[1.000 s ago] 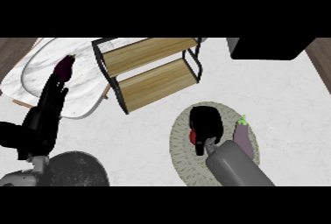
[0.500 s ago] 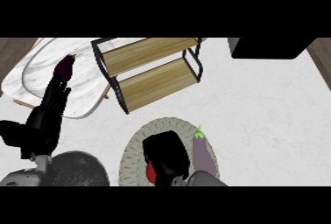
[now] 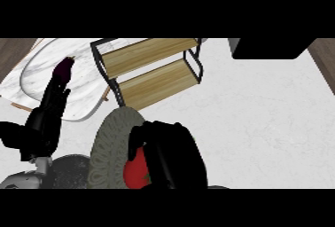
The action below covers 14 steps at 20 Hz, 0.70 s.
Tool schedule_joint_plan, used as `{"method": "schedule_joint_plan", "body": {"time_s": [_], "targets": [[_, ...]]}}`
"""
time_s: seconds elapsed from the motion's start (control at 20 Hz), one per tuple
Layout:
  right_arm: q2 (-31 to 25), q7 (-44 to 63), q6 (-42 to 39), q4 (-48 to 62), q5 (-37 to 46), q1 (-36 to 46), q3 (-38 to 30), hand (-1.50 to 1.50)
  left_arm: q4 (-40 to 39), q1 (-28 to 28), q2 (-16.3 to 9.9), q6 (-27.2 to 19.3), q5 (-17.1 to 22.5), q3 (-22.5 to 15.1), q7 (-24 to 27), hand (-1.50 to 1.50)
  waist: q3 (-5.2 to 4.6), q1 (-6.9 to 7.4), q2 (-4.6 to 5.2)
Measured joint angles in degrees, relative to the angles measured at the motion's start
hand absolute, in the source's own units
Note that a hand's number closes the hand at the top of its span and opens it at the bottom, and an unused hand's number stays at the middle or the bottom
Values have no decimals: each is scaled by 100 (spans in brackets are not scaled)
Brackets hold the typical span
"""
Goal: Pick the tomato from the placemat and place it in the tiered shelf
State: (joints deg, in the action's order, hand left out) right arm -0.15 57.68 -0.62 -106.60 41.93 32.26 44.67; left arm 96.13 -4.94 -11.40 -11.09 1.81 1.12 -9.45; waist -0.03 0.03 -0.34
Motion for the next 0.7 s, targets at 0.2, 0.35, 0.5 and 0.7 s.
{"method": "schedule_joint_plan", "body": {"time_s": [0.2,0.35,0.5,0.7], "targets": [[-19,295,-183,-349,234,452,-437,150,-54,28,34,13,-17,22,91,0,1,-7,5],[-23,340,-276,-288,287,729,-746,150,-100,5,-1,96,49,116,106,0,1,5,13],[-20,281,-357,-126,241,992,-1180,150,80,68,38,74,-6,67,2,0,3,20,19],[-6,63,-265,391,267,1248,-1596,150,-20,-68,10,128,-8,140,-30,0,2,27,30]]}}
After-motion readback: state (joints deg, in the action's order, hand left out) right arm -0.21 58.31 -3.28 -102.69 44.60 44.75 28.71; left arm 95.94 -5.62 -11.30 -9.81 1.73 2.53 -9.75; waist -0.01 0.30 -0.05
